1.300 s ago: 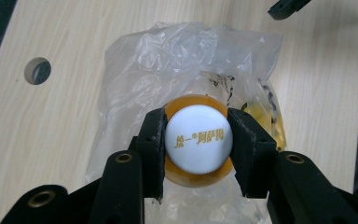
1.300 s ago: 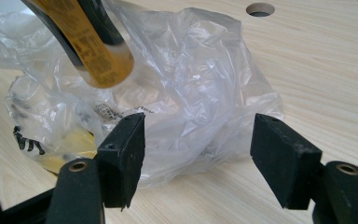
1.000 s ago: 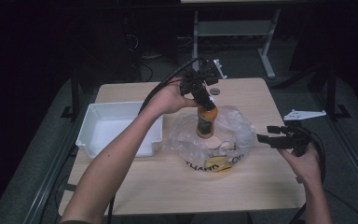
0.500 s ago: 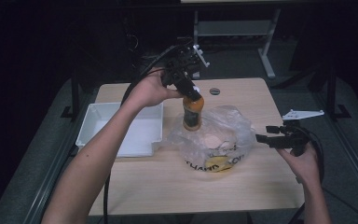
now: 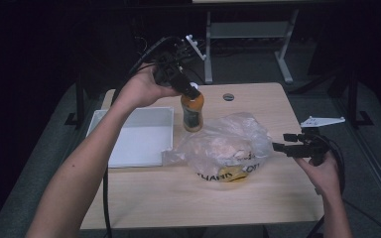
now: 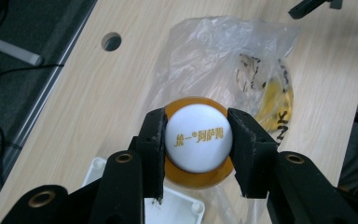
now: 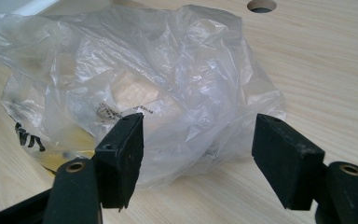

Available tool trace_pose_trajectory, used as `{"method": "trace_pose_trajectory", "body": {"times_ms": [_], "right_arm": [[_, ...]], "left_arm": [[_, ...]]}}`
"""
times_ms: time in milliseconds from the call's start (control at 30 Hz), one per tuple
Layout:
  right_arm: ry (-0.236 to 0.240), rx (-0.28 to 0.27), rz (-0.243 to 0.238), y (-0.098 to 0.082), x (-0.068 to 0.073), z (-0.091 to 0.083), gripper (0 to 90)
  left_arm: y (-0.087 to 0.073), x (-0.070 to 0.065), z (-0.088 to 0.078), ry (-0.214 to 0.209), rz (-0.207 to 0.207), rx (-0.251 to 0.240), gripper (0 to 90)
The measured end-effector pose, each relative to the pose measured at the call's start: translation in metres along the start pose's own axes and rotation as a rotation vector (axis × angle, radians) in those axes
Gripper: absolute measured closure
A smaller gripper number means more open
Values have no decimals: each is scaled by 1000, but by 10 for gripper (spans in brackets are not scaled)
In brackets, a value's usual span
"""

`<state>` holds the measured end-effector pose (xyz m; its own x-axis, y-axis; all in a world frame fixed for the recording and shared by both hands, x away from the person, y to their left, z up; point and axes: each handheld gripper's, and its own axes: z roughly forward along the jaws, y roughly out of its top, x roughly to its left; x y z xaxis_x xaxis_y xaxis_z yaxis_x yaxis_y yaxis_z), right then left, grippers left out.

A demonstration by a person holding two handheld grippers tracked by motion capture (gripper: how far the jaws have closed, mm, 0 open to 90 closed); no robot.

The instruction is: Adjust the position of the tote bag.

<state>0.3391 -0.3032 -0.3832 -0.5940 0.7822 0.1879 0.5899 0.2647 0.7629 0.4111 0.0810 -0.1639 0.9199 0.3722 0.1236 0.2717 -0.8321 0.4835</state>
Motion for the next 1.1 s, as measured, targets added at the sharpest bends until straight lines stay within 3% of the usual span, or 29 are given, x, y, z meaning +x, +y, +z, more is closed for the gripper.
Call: {"method": "trace_pose_trajectory", "body": {"times_ms": [533, 1100], "right_arm": [[-4, 3, 4, 0, 0, -1, 324], [-3, -8, 10, 0, -2, -3, 312]], "left_arm": [[-33, 21, -20, 63, -63, 32, 593], [-72, 42, -27, 110, -138, 84, 592]]}}
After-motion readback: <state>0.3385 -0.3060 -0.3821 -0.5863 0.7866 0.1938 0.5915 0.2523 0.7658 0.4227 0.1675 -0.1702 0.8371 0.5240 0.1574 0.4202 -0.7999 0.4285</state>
